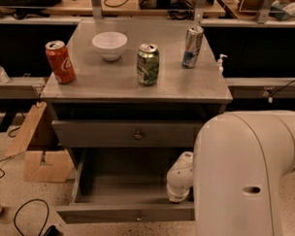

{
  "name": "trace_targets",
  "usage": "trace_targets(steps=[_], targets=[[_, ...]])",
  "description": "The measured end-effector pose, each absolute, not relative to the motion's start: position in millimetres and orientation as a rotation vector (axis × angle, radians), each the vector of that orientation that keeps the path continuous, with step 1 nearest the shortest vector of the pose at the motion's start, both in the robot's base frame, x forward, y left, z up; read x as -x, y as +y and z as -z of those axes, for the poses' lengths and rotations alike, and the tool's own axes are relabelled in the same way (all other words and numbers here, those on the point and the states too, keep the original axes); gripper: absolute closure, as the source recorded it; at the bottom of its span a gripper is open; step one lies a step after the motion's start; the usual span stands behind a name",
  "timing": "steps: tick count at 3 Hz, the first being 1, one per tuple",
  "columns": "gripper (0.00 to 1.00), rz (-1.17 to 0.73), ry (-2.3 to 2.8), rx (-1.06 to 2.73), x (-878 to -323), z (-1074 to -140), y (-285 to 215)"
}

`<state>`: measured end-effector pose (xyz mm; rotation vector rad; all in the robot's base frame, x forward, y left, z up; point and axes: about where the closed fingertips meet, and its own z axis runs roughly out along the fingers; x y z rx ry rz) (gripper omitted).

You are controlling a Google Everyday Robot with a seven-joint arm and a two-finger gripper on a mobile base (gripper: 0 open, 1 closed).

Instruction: Open middle drawer

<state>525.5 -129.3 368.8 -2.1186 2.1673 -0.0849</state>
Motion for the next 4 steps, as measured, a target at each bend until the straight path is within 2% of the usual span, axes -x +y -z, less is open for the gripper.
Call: trace_targets(steps=[1, 2, 3, 4], targets=[[1.00, 0.085, 2.167, 2.119, -525, -369, -129], [1.00, -0.002, 2.212, 2.063, -489, -365, -123], [1.00, -0.002, 2.212, 2.063, -493, -367, -122], [1.00, -0.057, 2.219, 2.036, -467, -366, -116]])
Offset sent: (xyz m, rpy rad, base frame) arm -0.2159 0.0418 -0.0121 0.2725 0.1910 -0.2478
